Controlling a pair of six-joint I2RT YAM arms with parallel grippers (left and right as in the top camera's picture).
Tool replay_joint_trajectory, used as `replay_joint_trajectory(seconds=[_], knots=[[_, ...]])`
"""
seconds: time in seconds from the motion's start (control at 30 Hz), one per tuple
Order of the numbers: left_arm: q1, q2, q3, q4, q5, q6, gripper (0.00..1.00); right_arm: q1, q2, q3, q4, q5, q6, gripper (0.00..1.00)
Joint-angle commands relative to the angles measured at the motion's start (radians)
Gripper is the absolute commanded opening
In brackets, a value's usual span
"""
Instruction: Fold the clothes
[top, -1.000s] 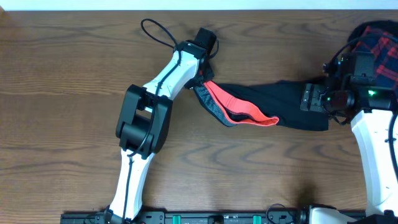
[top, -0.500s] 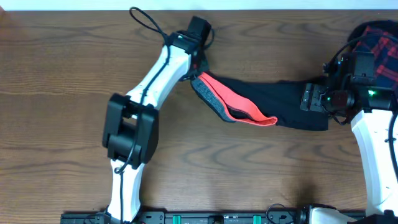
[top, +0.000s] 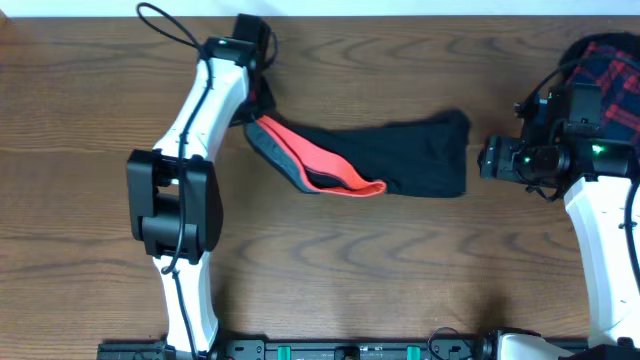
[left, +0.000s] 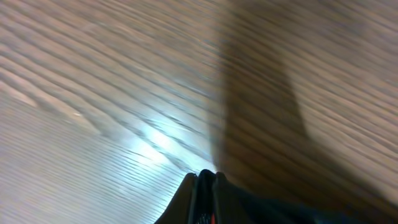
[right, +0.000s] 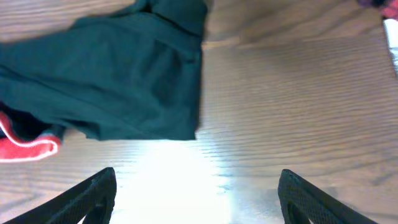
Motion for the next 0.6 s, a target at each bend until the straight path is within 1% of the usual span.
replay_joint_trajectory(seconds=[0.0,0.13,0.3,0.43,0.57], knots=[[0.014,-0.02,0.02,-0.005,-0.049,0.051,0.06,0.017,0.003,-0.023,-0.003,-0.039,-0.029,0.81],[0.025,-0.02,0.02,-0.005,-0.055,0.073,0.06,0.043,0.014,-0.088,0.011,-0.05,-0.028,0.8],[0.025,-0.02,0.02,-0.001,-0.055,0.073,0.06,0.108,0.035,-0.211,0.094,-0.053,-0.024,0.78],[0.025,-0.02,0.02,-0.002,-0.055,0.073,0.06,0.163,0.056,-0.298,0.234,-0.024,-0.025,0.74],[0.025,-0.02,0.02,-0.002,-0.055,0.073,0.06,0.199,0.079,-0.356,0.371,0.099,-0.024,0.71]])
